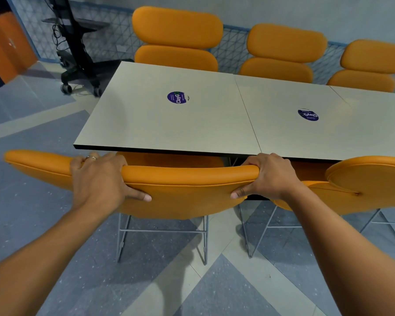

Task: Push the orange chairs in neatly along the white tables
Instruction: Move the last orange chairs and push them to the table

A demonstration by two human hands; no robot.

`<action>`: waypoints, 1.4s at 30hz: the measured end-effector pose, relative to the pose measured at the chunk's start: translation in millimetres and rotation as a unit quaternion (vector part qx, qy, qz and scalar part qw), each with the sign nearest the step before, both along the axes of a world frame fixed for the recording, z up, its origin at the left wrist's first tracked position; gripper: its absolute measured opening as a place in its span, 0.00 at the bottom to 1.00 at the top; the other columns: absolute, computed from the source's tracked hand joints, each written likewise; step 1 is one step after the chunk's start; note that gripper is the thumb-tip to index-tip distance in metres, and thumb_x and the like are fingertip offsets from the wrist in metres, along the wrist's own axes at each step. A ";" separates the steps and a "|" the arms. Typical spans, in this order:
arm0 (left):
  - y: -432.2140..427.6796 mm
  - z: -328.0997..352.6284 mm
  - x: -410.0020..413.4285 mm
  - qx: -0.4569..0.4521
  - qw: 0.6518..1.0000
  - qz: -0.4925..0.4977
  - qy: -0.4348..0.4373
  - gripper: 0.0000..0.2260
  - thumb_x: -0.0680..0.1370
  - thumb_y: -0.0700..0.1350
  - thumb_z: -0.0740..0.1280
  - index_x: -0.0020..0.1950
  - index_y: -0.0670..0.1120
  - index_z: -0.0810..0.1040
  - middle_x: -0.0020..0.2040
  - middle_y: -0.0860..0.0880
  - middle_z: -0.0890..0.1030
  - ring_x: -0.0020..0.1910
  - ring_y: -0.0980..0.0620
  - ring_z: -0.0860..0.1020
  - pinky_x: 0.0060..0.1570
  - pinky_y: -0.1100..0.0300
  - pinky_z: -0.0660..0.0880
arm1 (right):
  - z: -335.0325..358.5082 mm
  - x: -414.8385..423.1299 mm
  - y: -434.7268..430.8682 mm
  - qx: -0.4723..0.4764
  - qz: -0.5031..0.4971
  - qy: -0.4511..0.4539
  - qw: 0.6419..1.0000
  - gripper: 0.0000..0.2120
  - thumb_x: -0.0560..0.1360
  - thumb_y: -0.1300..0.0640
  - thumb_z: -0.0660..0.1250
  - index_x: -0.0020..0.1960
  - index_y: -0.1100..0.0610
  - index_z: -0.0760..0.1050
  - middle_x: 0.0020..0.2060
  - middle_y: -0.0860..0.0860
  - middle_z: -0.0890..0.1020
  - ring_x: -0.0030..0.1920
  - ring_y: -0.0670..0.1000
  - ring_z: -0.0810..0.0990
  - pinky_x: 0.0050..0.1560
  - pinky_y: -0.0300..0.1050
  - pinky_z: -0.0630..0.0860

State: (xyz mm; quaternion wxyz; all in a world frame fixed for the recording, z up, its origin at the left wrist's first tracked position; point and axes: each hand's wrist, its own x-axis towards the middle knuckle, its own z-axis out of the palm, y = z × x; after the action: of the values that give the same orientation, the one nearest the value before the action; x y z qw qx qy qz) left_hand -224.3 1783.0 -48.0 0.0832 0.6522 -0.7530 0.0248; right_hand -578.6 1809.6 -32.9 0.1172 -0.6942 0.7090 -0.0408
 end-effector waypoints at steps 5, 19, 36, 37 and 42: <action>-2.2 -3.3 0.1 -0.014 1.000 -0.005 -0.004 0.35 0.47 0.80 0.59 0.39 0.54 0.71 0.37 0.54 0.71 0.44 0.47 0.72 0.49 0.49 0.62 | 3.3 0.4 -0.7 0.005 -0.001 -0.011 1.000 0.41 0.47 0.18 0.67 0.52 0.42 0.79 0.43 0.41 0.81 0.49 0.48 0.78 0.55 0.54 0.74; -3.8 -1.2 0.5 -0.010 0.999 0.008 -0.031 0.40 0.47 0.81 0.60 0.46 0.53 0.75 0.45 0.51 0.78 0.51 0.44 0.74 0.51 0.49 0.63 | 0.1 2.4 4.6 -0.019 -0.010 -0.005 1.000 0.43 0.48 0.19 0.68 0.55 0.43 0.79 0.46 0.44 0.81 0.50 0.50 0.79 0.54 0.55 0.76; -5.2 0.2 -10.0 -0.002 1.000 0.007 -0.003 0.36 0.46 0.81 0.60 0.39 0.55 0.69 0.35 0.55 0.69 0.47 0.44 0.72 0.50 0.49 0.62 | 0.6 -9.2 -7.8 -0.020 -0.003 -0.008 1.000 0.40 0.47 0.18 0.68 0.49 0.44 0.79 0.39 0.43 0.81 0.46 0.50 0.79 0.54 0.54 0.75; -6.3 0.5 -12.3 -0.001 1.000 0.010 -0.011 0.37 0.45 0.81 0.60 0.40 0.54 0.71 0.37 0.54 0.70 0.48 0.43 0.73 0.50 0.49 0.61 | 1.5 -10.6 -9.2 -0.022 -0.005 -0.011 1.000 0.41 0.47 0.18 0.68 0.49 0.45 0.79 0.38 0.43 0.81 0.45 0.50 0.79 0.55 0.55 0.75; -9.1 -2.2 -13.6 -0.013 0.999 0.008 -0.033 0.40 0.47 0.82 0.60 0.45 0.53 0.75 0.39 0.52 0.72 0.49 0.42 0.73 0.49 0.49 0.62 | -3.2 -13.6 -5.8 -0.039 -0.012 -0.024 0.999 0.44 0.46 0.17 0.66 0.51 0.45 0.80 0.39 0.44 0.82 0.46 0.51 0.79 0.55 0.57 0.76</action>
State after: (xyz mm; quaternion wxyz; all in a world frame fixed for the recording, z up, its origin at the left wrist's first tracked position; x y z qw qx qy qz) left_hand -237.9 1773.9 -50.2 0.0665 0.6556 -0.7500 0.0573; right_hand -592.2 1803.7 -36.1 0.1068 -0.6882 0.7124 -0.0863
